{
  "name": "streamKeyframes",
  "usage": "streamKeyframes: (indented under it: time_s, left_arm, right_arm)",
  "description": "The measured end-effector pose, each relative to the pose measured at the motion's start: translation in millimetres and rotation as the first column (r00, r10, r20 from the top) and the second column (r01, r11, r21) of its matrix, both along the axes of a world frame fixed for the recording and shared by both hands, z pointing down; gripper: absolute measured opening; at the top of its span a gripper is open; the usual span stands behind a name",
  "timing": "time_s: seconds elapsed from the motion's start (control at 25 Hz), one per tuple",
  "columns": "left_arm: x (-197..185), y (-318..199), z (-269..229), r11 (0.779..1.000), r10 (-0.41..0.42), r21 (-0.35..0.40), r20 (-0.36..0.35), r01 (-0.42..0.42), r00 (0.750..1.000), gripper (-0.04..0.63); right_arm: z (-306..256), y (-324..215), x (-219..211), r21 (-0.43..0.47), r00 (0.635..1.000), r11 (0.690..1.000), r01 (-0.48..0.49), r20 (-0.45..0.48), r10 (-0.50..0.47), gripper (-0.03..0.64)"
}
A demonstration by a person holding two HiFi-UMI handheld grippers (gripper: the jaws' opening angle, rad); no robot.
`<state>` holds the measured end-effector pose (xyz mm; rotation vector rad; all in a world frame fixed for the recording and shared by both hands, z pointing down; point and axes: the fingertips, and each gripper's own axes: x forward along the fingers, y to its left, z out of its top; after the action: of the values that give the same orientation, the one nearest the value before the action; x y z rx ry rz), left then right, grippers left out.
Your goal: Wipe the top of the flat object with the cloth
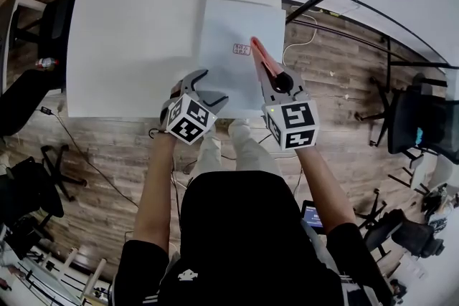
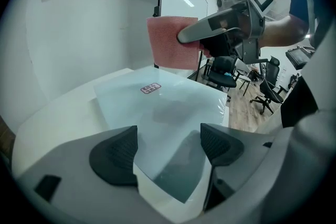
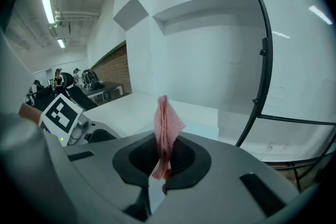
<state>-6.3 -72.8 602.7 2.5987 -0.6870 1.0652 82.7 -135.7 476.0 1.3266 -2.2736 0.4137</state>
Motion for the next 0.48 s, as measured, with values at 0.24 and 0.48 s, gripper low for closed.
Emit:
streamKeyframes:
  time_s: [0.24, 0.48]
  left_arm:
    - [1.1, 0.2, 1.2, 1.0, 0.001, -0.001, 0.0, -0.001, 1.0, 0.37]
    - [1.0, 1.0, 1.3, 1.0, 0.002, -0.009, 0.006, -0.002, 1.0, 0.37]
  right_arm:
    - [17.1, -5.3, -3.6, -0.03, 0.994, 0.997, 0.075, -0.077, -0.077, 0.044]
    - [39.4, -15.3, -25.3, -0.104, 0.957, 0.967, 0.234, -0.15, -0.248, 0.044]
